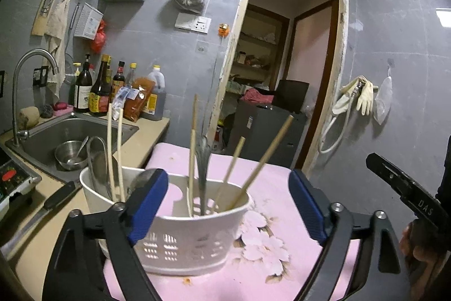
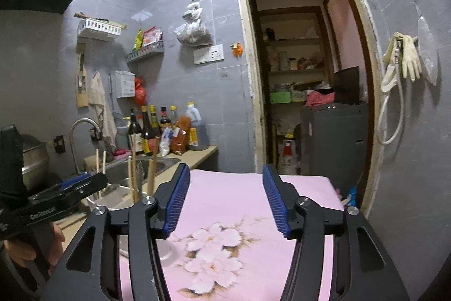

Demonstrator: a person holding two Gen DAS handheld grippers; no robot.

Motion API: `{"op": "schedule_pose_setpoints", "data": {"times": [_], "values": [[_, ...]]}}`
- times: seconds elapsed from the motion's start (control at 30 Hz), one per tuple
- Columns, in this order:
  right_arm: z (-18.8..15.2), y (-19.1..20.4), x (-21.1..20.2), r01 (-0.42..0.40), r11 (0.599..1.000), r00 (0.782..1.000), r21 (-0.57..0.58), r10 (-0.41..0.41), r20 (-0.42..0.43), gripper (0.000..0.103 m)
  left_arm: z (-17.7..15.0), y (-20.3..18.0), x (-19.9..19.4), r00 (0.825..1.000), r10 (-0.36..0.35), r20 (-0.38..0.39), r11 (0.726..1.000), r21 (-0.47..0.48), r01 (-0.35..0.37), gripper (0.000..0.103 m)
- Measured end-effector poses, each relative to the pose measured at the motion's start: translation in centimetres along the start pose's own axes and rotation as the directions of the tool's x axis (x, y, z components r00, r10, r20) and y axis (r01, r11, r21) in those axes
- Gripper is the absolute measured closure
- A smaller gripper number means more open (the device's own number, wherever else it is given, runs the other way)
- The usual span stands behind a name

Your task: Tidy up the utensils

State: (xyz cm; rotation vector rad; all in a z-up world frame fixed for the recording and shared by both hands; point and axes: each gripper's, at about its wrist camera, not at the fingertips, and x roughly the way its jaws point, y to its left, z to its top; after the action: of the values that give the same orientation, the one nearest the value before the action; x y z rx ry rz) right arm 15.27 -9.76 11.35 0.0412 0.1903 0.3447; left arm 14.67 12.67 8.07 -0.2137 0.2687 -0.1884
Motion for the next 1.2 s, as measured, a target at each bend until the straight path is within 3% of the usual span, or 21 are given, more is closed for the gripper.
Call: {"op": "schedule_pose_setpoints", "data": {"times": [0.13, 0.4, 0.47, 1.03, 1.2], "values": [[-0.3, -0.9, -1.0, 0.015, 1.0, 1.0, -0.002, -0.015, 0.001, 0.03, -0.6, -1.0, -0.5, 1.0, 0.004, 0.001, 1.0, 0.015, -0.004, 0.005], [-1.0, -2.0, -3.2, 0.063, 0.997, 0.998, -0.042, -0.063, -0.014, 0.015, -1.8, -2.2, -2.1, 1.0, 0.014, 0.014, 1.0, 0.008, -0.014, 0.002], [-1.3, -2.3, -3.8, 0.068, 0.997, 0.997, -0.042, -0.069, -0.018, 0.0, -2.1, -2.6, -2.6, 1.0, 0.019, 0.015, 1.0, 0.01, -0.019, 0.002], [-4.0, -2.7, -10.1, 0.175, 0.982, 0.984, -0.069, -0.176, -0.011, 0.0, -5.3, -4.0, -7.6, 0.993, 0.111, 0.038, 0.994, 0.019, -0.111, 0.002], [-5.3, -2.0, -11.0, 0.195, 0.976, 0.98, -0.092, -0.198, -0.017, 0.0, -6.7, -4.2, -8.9, 0.985, 0.169, 0.036, 0.985, 0.031, -0.17, 0.002]]}}
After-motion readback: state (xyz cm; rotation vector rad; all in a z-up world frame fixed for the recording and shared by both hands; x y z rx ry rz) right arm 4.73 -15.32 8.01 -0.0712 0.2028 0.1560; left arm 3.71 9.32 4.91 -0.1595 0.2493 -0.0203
